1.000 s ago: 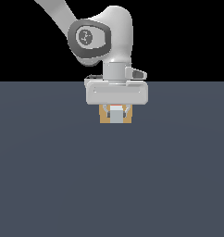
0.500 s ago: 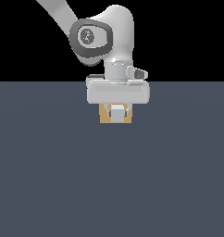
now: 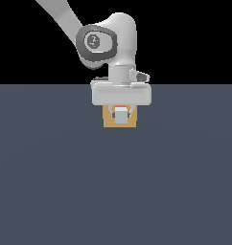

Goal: Insert the peg into the horizontal hole in a box.

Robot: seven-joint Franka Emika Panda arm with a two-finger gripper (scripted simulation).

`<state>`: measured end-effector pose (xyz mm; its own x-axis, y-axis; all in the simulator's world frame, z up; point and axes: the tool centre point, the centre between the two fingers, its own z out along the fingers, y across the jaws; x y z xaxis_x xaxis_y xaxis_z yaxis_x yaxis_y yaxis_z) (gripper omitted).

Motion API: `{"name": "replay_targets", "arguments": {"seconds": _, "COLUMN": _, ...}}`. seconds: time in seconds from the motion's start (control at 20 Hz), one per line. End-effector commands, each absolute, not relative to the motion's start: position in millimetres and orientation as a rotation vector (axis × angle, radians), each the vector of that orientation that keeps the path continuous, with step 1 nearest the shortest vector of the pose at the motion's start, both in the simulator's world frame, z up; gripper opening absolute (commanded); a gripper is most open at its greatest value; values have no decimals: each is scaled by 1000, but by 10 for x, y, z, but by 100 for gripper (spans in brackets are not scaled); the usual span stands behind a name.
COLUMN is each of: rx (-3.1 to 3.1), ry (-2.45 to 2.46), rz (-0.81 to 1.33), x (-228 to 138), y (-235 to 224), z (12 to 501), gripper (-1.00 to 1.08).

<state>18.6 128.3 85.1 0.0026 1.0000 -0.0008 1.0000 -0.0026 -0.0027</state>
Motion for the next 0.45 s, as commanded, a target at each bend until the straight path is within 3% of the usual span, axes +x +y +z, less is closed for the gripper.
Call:
{"name": "replay_targets", "arguments": {"seconds": 0.0, "rx": -2221, "ry": -2221, "rz": -1, "x": 189, "y": 1497, "z": 868, "gripper": -100}}
{"name": "replay_targets", "arguments": {"seconds": 0.4, "rx": -2222, "ry": -2222, "rz": -3, "x": 195, "y": 1801, "z": 876, "gripper": -100}}
